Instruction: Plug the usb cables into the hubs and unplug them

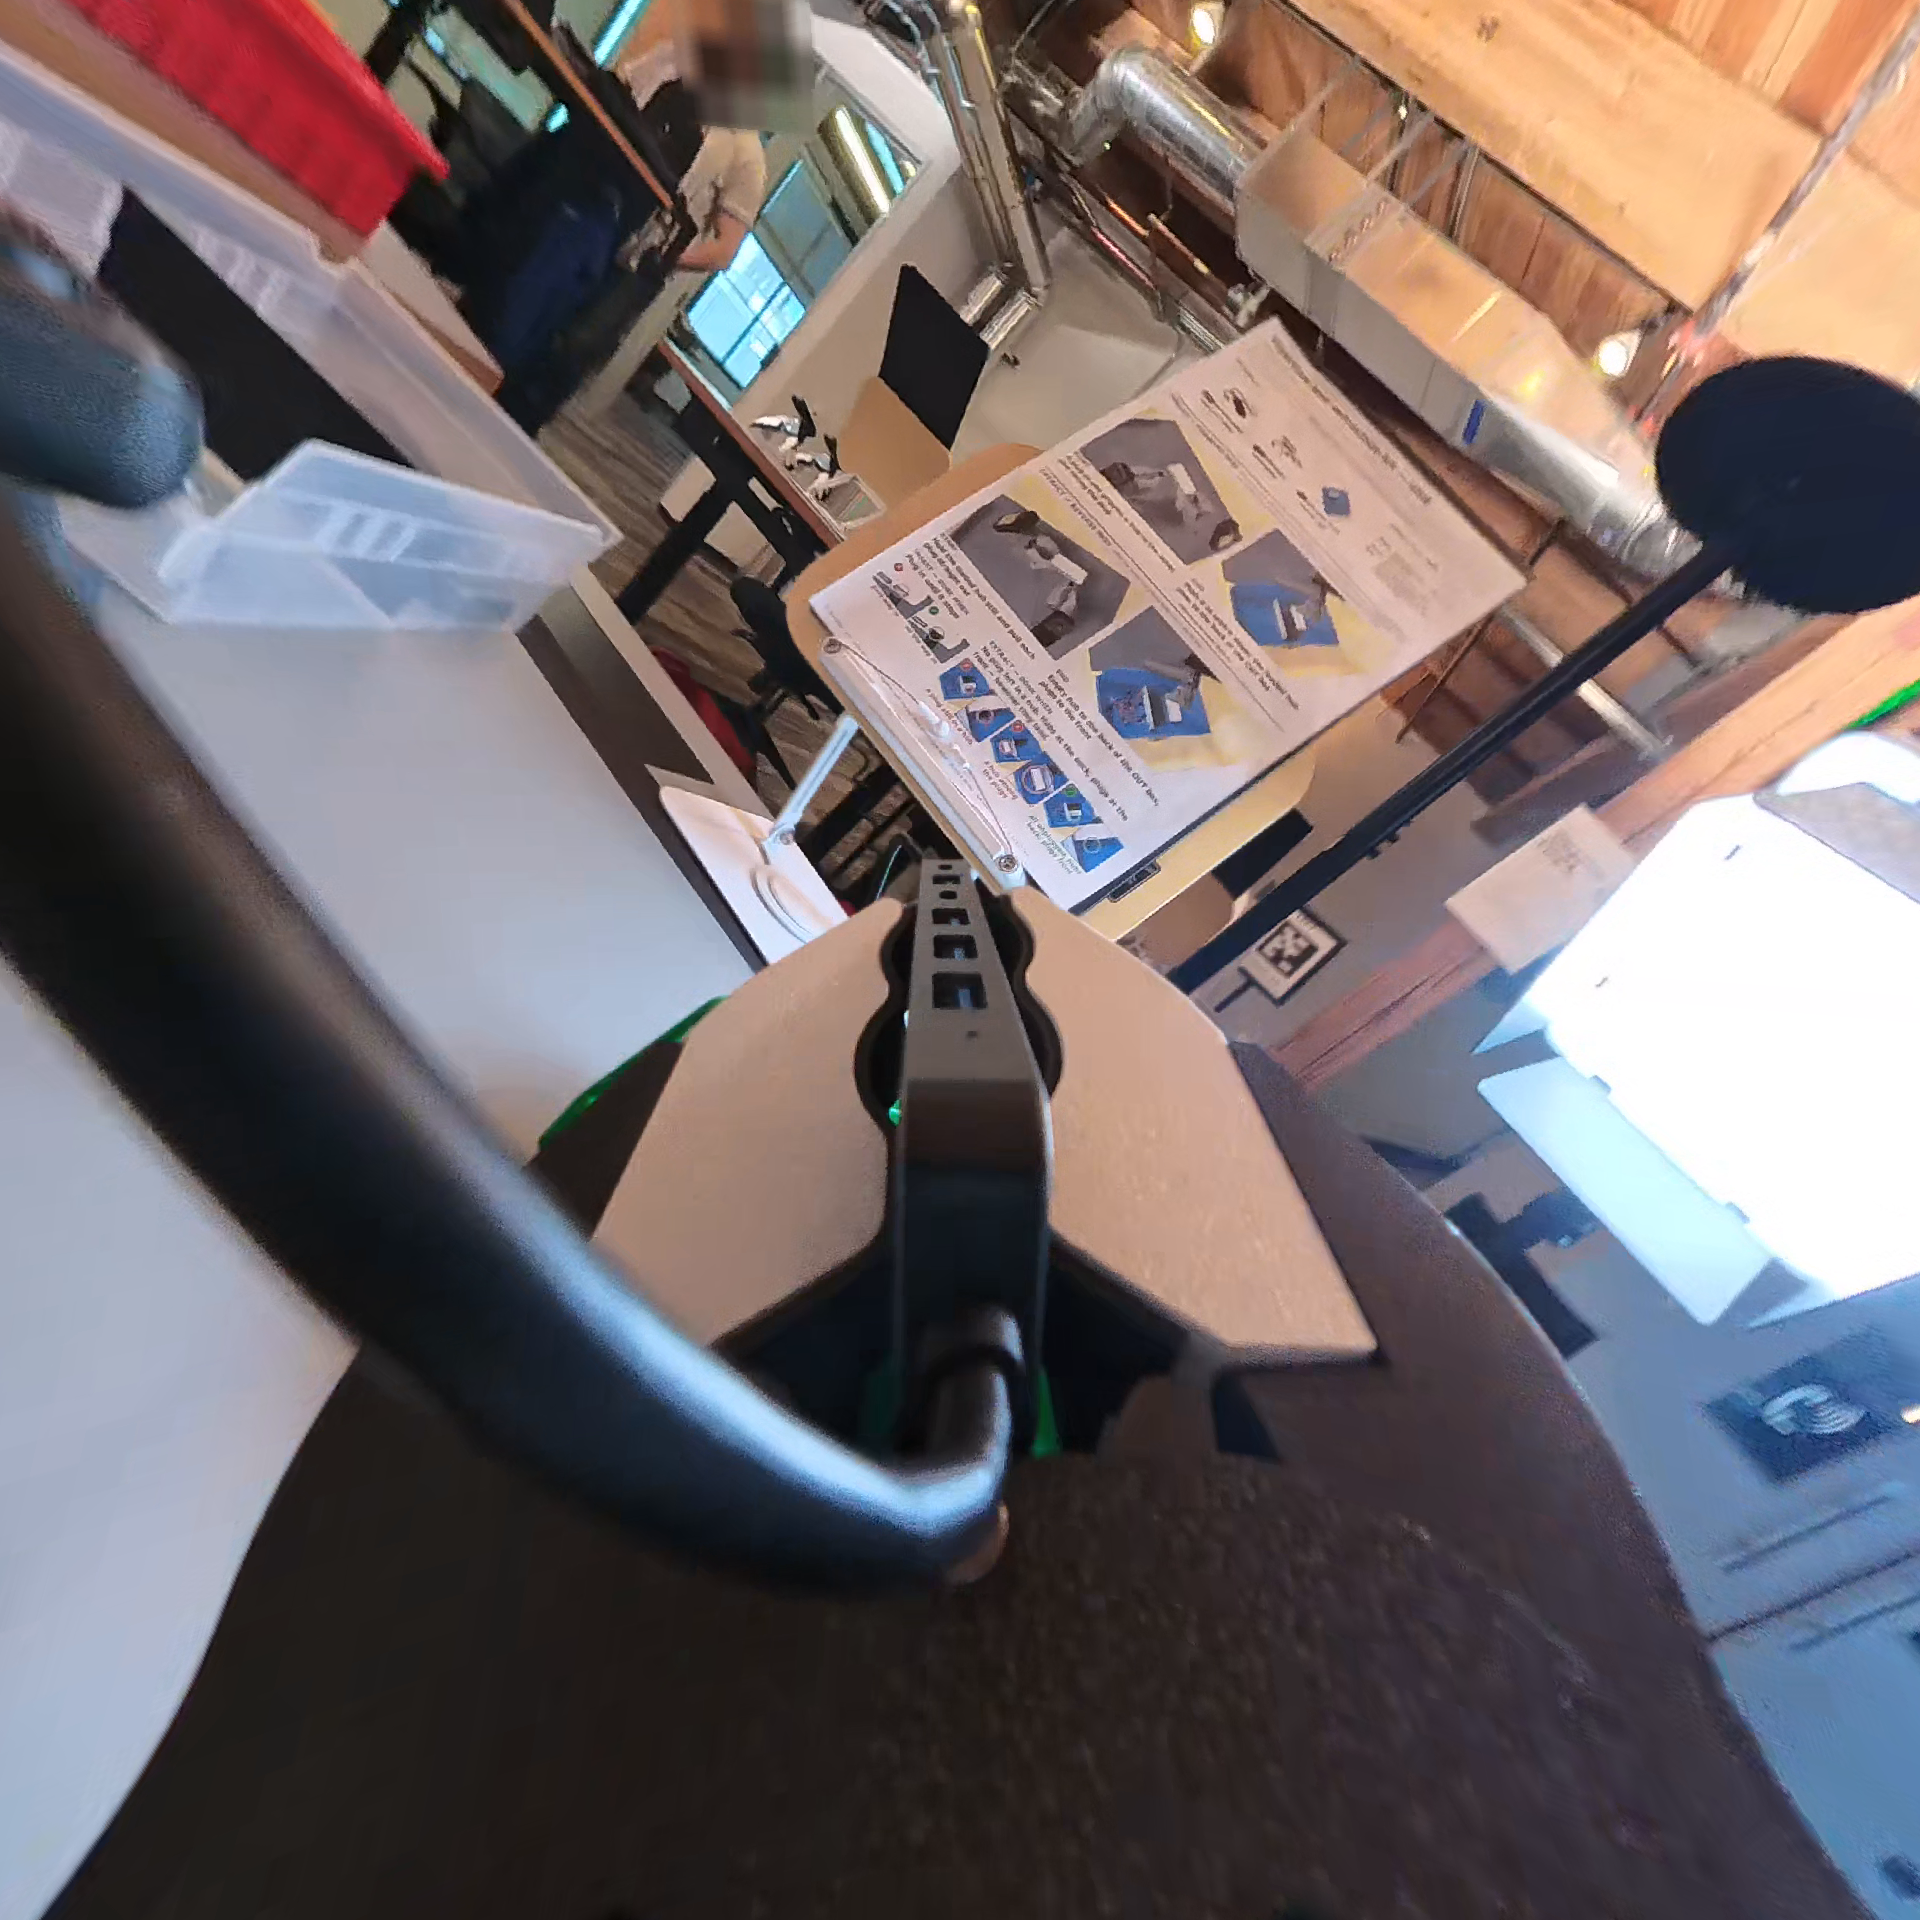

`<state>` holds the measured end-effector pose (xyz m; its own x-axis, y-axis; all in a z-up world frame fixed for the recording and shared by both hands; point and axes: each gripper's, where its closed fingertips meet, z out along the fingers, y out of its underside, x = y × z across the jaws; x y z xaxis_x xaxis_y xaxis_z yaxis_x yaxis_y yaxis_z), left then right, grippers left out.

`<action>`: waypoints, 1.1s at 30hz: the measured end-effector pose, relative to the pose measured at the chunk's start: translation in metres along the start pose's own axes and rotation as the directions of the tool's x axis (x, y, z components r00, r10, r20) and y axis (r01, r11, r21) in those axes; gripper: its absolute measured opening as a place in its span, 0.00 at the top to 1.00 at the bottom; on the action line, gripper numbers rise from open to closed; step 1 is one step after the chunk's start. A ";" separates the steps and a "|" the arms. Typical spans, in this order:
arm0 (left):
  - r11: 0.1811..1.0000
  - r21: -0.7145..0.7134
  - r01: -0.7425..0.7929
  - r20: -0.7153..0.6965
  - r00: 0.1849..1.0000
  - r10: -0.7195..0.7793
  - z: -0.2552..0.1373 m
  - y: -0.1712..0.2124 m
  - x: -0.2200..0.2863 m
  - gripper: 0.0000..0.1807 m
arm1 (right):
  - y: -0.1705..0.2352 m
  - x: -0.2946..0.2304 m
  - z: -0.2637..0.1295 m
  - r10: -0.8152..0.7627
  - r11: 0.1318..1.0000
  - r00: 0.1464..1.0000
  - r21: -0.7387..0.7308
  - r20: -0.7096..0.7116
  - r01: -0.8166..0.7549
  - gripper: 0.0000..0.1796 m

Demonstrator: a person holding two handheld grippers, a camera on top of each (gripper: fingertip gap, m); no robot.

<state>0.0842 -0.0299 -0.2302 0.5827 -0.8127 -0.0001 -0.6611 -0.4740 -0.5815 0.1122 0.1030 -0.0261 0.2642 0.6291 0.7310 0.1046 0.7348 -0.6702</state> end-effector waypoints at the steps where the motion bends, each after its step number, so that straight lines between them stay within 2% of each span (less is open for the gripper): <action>1: 1.000 0.010 0.008 0.012 1.000 -0.008 0.001 -0.001 0.000 0.88 | 0.000 -0.004 0.001 -0.038 0.999 0.999 0.003 0.007 0.038 0.92; 6: 1.000 0.021 -0.020 0.026 0.999 0.020 0.001 -0.001 0.001 0.92 | -0.001 -0.021 0.004 -0.054 0.997 0.996 0.055 0.068 0.051 0.92; 9: 0.994 -0.004 -0.107 0.087 0.991 0.106 -0.006 0.005 -0.012 0.92 | -0.001 -0.023 0.004 -0.057 0.997 0.996 0.061 0.071 0.053 0.92; 11: 0.996 0.023 -0.087 0.128 0.988 0.084 -0.017 0.004 -0.024 0.93 | -0.001 -0.025 0.005 -0.080 0.996 0.994 0.054 0.069 0.076 0.92; 18: 0.936 0.349 -0.045 0.128 0.992 0.000 -0.069 -0.031 -0.038 0.93 | 0.005 -0.048 0.013 -0.193 0.981 0.975 0.014 0.109 0.192 0.92; 22: 0.890 0.449 -0.079 0.169 0.986 0.002 -0.093 -0.042 -0.044 0.93 | 0.010 -0.053 0.016 -0.222 0.974 0.968 -0.010 0.115 0.224 0.92; 26: 0.805 0.590 -0.061 0.088 0.996 0.011 -0.141 -0.065 -0.028 0.93 | 0.009 -0.043 0.015 -0.185 0.982 0.979 -0.014 0.081 0.187 0.92; 29: 0.713 0.698 -0.069 -0.010 0.994 0.106 -0.194 -0.085 0.005 0.93 | 0.005 -0.030 0.012 -0.125 0.992 0.991 -0.001 0.047 0.125 0.92; 31: 0.670 0.742 -0.019 -0.143 0.972 0.186 -0.224 -0.090 0.031 0.92 | 0.002 -0.022 0.009 -0.071 0.997 0.997 0.018 0.031 0.071 0.92; 33: 0.663 0.744 0.086 -0.224 0.966 0.126 -0.233 -0.087 0.021 0.92 | -0.001 -0.017 0.007 -0.029 0.999 0.999 0.033 0.025 0.028 0.92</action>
<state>0.0434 -0.0845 0.0101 0.3742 -0.9209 0.1091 -0.0365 -0.1322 -0.9905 0.1006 0.0935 -0.0373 0.2371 0.6135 0.7533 0.0805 0.7603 -0.6445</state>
